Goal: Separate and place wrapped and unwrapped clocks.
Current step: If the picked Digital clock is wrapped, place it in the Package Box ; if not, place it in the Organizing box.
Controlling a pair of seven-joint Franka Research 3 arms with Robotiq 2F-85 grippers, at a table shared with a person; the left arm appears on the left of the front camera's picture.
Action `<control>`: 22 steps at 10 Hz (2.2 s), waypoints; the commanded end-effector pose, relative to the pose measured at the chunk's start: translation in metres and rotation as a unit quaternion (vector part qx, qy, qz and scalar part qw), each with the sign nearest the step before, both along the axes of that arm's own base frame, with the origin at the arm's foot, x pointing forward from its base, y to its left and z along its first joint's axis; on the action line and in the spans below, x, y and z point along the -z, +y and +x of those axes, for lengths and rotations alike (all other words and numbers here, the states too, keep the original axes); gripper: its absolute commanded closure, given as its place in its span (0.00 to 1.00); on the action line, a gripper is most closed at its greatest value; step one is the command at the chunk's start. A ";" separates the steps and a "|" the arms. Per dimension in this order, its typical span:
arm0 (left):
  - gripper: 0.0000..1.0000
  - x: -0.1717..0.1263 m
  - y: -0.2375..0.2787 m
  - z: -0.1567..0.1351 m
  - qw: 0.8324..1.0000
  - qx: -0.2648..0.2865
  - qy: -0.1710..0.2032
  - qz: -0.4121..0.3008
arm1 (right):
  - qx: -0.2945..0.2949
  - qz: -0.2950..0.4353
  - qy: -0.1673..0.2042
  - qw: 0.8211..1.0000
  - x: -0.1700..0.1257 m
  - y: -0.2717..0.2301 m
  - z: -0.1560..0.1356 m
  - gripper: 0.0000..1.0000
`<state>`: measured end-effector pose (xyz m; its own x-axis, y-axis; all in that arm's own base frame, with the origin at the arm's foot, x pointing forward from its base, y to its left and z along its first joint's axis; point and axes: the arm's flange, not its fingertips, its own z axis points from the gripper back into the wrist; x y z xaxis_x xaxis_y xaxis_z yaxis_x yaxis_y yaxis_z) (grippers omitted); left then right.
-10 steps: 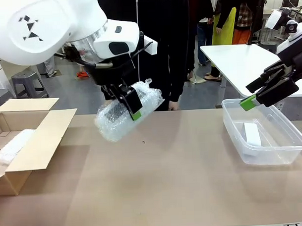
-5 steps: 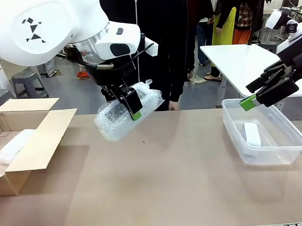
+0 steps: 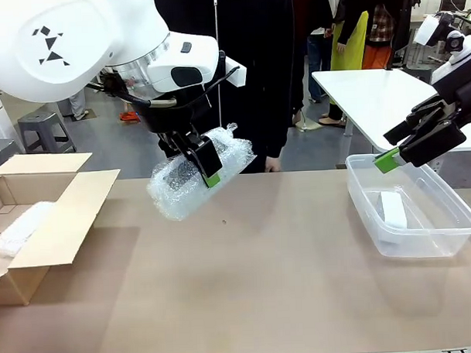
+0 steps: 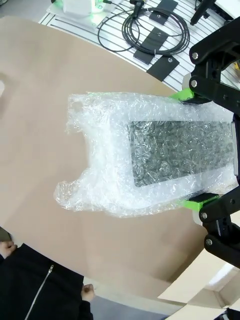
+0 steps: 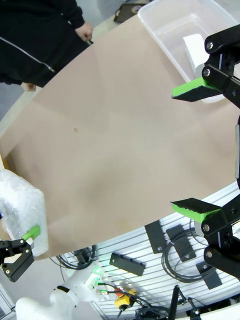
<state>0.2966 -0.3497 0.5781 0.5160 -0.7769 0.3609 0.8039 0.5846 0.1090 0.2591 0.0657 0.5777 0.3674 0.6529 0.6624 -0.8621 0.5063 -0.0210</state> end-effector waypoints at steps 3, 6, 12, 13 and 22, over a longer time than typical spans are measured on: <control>0.41 -0.002 0.001 -0.002 1.000 -0.002 0.002 -0.006 | -0.008 0.015 0.010 1.000 0.001 0.002 0.001 0.00; 0.41 -0.002 0.001 -0.002 1.000 -0.002 0.002 -0.006 | -0.008 0.015 0.010 1.000 0.001 0.002 0.001 0.00; 0.20 -0.024 0.162 0.106 0.943 -0.330 0.031 0.024 | -0.008 0.015 0.010 1.000 0.001 0.002 0.001 0.00; 0.20 -0.013 0.203 0.112 0.928 -0.366 0.049 0.041 | -0.008 0.015 0.010 1.000 0.001 0.002 0.001 0.00; 0.20 0.124 0.392 0.163 0.887 -0.441 0.109 0.084 | -0.008 0.015 0.010 1.000 0.001 0.002 0.001 0.00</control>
